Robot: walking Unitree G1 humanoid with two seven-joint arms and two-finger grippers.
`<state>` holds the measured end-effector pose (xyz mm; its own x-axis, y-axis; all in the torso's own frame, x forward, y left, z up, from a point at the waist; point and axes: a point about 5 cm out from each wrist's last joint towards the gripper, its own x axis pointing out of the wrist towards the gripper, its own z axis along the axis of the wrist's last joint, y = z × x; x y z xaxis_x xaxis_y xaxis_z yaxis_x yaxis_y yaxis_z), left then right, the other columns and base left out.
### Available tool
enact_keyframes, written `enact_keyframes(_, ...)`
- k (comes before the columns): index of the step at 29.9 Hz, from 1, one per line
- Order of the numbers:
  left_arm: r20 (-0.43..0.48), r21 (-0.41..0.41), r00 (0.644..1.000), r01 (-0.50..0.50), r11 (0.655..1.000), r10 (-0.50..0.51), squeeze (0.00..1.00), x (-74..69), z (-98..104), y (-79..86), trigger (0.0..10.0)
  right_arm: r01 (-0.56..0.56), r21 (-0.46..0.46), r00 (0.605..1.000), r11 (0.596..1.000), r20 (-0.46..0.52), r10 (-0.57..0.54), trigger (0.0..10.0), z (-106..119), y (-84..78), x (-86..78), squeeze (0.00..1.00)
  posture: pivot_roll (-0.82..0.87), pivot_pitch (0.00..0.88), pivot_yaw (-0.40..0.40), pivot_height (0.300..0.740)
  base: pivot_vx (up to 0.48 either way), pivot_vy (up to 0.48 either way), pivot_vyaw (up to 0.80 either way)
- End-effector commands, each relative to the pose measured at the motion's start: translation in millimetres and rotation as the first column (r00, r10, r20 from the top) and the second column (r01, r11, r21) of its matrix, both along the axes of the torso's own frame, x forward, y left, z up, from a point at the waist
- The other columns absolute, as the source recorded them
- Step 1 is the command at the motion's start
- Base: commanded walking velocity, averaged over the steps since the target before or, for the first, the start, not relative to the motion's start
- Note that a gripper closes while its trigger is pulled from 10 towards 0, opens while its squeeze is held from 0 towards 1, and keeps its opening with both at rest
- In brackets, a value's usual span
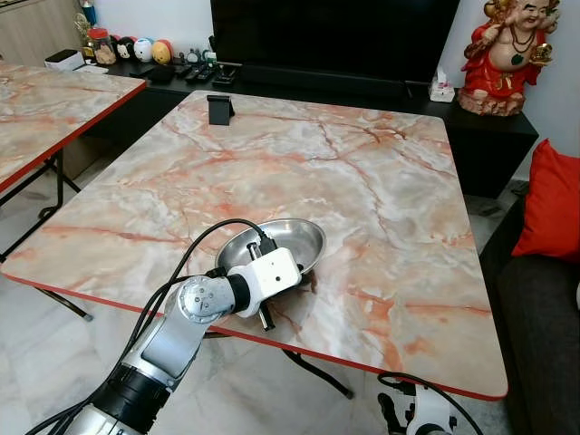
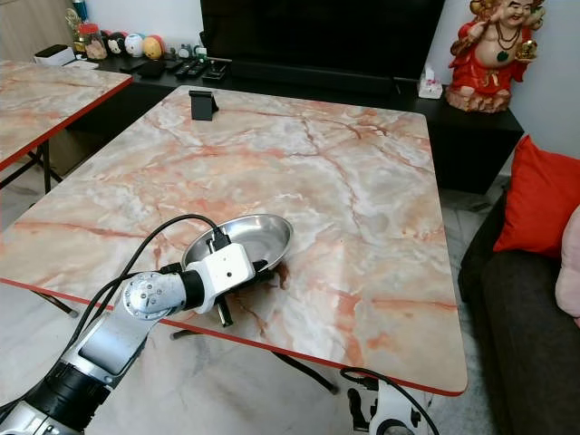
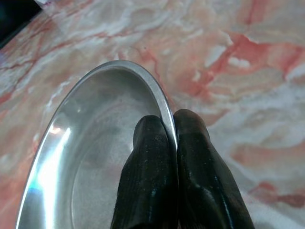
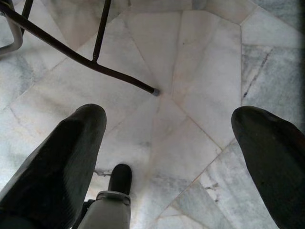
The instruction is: Setting the table
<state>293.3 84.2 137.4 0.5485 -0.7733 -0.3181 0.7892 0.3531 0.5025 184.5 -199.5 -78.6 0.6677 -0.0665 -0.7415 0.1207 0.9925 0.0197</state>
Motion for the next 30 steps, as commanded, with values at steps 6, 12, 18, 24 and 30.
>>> enact_keyframes(6, -0.047, 0.067, 0.999, 0.029, 0.997, -0.026, 0.00, -5.5, -12.7, 4.2, 10.0, -0.008, 0.002, 1.000, 1.000, -0.007, 0.008, 10.0, 0.3, 0.5, 1.3, 0.00, 0.05, 0.000, -0.065, 0.740, 0.000, 0.000, 0.00)
enact_keyframes(12, -0.045, 0.086, 0.998, 0.040, 0.995, -0.036, 0.00, -5.7, -13.9, 5.0, 10.0, -0.009, 0.003, 1.000, 1.000, -0.008, 0.009, 10.0, 0.3, 0.5, 1.5, 0.00, 0.05, 0.000, -0.065, 0.740, 0.000, 0.000, 0.00)
enact_keyframes(18, -0.048, 0.094, 0.998, 0.044, 0.995, -0.040, 0.00, -5.8, -15.8, 6.3, 10.0, -0.013, 0.001, 1.000, 1.000, -0.011, 0.013, 10.0, 0.3, 0.3, 1.7, 0.00, 0.05, 0.000, -0.066, 0.740, 0.000, 0.000, 0.00)
enact_keyframes(24, -0.052, 0.091, 0.998, 0.046, 0.995, -0.041, 0.71, -5.8, -16.2, 6.3, 10.0, -0.010, 0.001, 1.000, 1.000, -0.010, 0.010, 10.0, 0.4, 0.3, 1.8, 0.00, 0.05, 0.000, -0.065, 0.740, 0.000, 0.000, 0.00)
enact_keyframes(30, -0.036, 0.092, 0.999, 0.041, 0.995, -0.037, 0.00, -4.8, -16.0, 5.3, 10.0, -0.009, 0.002, 1.000, 1.000, -0.010, 0.009, 10.0, 0.4, 0.1, 1.7, 0.00, 0.05, 0.000, -0.064, 0.740, 0.000, 0.000, 0.00)
